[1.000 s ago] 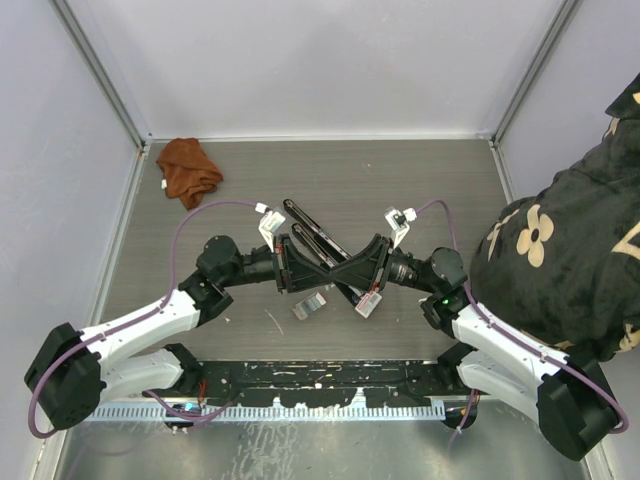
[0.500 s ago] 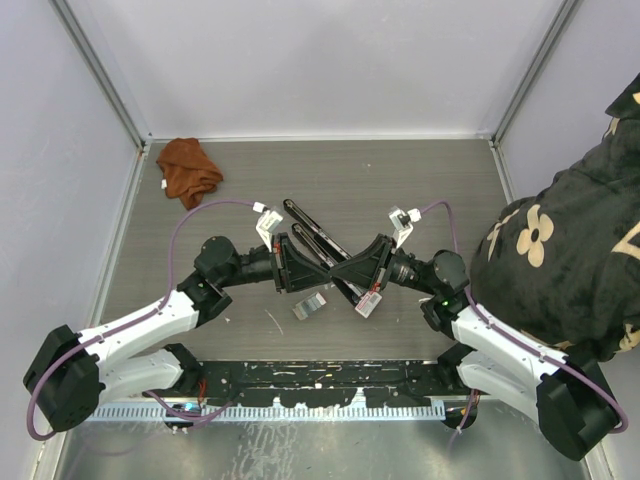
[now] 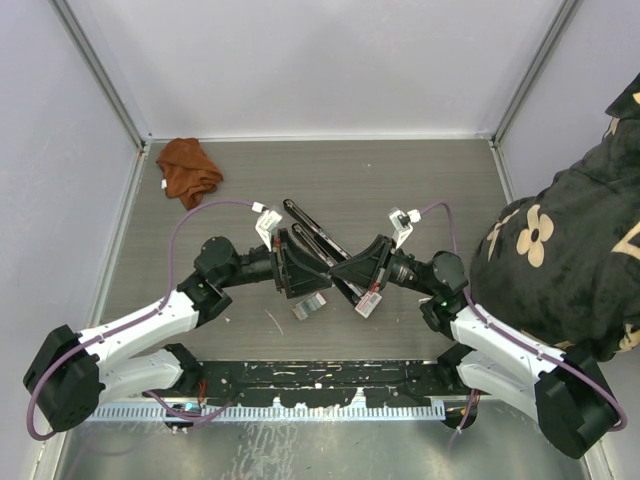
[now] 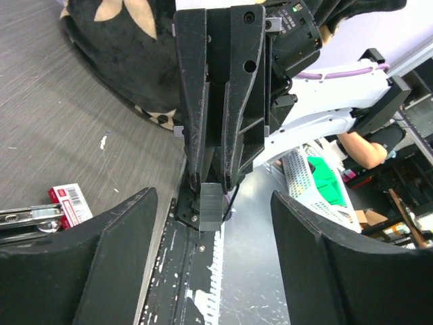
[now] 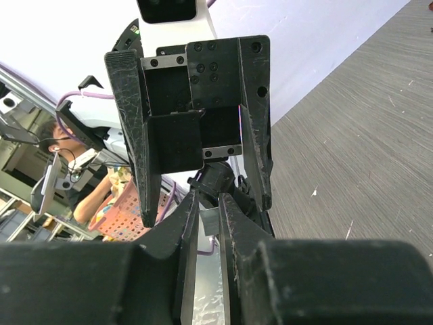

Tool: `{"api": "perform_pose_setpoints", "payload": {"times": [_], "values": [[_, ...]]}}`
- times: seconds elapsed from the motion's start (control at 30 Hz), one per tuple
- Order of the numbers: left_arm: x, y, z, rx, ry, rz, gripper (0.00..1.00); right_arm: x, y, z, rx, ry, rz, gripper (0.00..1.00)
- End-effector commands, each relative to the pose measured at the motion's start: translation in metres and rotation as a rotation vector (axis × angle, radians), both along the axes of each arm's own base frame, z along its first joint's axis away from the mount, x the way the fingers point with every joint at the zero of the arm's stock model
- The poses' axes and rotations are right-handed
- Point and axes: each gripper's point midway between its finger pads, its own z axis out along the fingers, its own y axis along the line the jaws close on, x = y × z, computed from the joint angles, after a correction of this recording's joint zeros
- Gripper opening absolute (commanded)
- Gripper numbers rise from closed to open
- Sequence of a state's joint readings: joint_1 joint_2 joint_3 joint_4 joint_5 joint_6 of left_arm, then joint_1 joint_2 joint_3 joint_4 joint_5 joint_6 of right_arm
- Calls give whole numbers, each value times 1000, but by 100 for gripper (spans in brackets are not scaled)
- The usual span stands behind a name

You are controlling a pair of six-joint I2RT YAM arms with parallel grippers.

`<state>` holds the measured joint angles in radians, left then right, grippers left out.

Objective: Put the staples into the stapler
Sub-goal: Pick up the staple from the staple box, then install the staple into the stapler.

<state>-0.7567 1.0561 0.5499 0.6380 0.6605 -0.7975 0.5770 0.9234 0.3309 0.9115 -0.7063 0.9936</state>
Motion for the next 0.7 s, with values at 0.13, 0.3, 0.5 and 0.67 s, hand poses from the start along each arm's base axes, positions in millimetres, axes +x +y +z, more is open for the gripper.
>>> {"api": "perform_pose_setpoints", "payload": {"times": [0.13,0.3,0.5,0.67], "values": [[31,26,-14,83,-50,203,80,18,-3,-5,-141,-124,-116,19],[60,60,-38,205,-37,390,83,43,-18,-28,-360,-170,-262,19],[78,84,-66,341,-41,496,84,72,-38,-61,-559,-157,-413,20],[84,91,-81,398,-62,523,84,91,-48,-86,-694,-116,-512,20]]}}
